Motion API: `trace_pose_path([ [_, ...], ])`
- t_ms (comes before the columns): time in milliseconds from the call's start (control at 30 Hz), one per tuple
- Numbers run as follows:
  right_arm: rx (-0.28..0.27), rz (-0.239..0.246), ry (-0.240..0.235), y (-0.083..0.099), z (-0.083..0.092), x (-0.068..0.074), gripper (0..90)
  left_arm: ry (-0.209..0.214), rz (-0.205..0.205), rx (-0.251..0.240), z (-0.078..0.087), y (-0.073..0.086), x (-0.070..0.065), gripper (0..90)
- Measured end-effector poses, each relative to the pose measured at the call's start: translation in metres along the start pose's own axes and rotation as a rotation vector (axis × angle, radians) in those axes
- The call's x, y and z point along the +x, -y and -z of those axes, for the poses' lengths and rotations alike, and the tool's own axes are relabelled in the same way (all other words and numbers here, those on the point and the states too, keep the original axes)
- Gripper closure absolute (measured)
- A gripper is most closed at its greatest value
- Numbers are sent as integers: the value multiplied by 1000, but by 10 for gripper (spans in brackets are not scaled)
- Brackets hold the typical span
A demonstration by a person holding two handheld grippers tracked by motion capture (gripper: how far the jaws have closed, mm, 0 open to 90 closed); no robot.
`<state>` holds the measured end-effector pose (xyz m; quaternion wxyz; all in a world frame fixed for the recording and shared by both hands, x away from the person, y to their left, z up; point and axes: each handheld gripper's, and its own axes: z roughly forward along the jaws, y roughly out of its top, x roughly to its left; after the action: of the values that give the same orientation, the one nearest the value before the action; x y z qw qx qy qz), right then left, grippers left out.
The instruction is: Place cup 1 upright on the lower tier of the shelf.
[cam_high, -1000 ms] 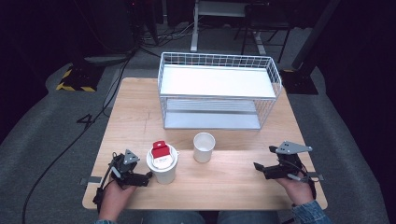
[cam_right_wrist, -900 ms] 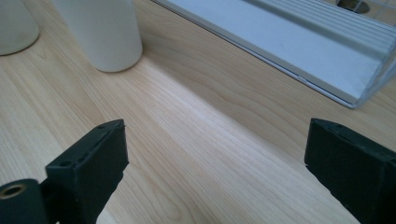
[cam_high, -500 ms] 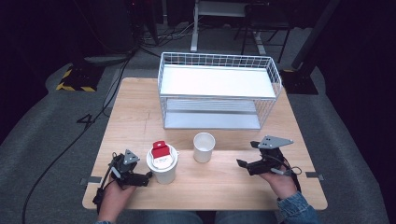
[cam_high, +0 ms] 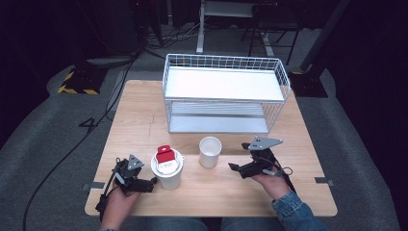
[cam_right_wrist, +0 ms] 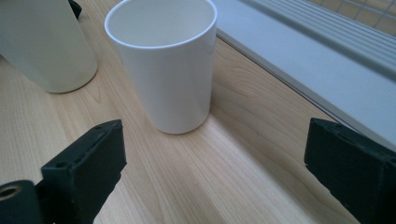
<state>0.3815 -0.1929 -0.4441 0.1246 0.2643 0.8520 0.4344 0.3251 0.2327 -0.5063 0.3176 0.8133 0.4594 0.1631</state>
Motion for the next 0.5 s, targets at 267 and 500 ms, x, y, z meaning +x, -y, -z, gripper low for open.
trace_pose_path([
  [267, 34, 21, -38, -1, -36, 10, 60, -1, -6, -2, 0, 0, 0, 2],
  [500, 25, 17, -59, 0, -60, 16, 60, 3, -9, 2, -1, -1, 1, 2],
])
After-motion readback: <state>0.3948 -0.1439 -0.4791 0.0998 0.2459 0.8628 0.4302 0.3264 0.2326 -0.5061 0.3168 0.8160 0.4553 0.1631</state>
